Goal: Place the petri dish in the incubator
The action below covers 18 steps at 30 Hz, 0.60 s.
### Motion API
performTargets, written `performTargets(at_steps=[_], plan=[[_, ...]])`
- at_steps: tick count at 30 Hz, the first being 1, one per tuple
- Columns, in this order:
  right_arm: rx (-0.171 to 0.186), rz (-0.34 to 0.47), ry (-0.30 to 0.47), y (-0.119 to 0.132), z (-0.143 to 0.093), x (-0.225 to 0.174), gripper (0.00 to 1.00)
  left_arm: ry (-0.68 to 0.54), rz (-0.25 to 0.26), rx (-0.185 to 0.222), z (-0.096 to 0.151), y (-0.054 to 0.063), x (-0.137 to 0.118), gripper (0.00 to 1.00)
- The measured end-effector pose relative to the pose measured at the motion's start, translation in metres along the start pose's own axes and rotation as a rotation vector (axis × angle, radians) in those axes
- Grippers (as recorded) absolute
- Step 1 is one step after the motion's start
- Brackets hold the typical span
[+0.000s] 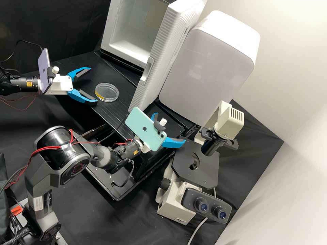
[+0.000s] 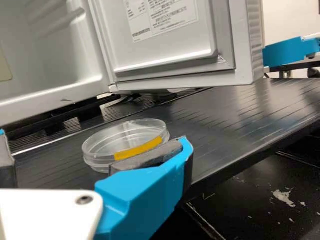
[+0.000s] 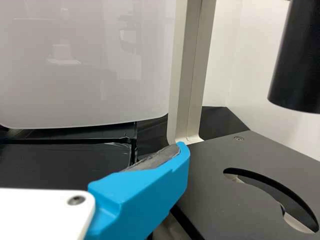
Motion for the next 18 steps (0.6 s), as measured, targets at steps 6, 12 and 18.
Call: performTargets(at_steps=[6, 12, 18], plan=[[0.0, 0.0, 0.0, 0.0, 0.0, 0.0, 1.0, -0.004, -0.018, -0.056, -0.0011, -0.0022, 0.0034, 1.0], [0.0, 0.0, 0.0, 0.0, 0.0, 0.0, 1.0, -0.004, -0.056, -0.165, -0.0037, -0.0039, 0.0065, 1.0], [0.0, 0.0, 0.0, 0.0, 0.0, 0.0, 1.0, 0.001, -0.073, -0.237, -0.0036, -0.0062, 0.0084, 1.0]])
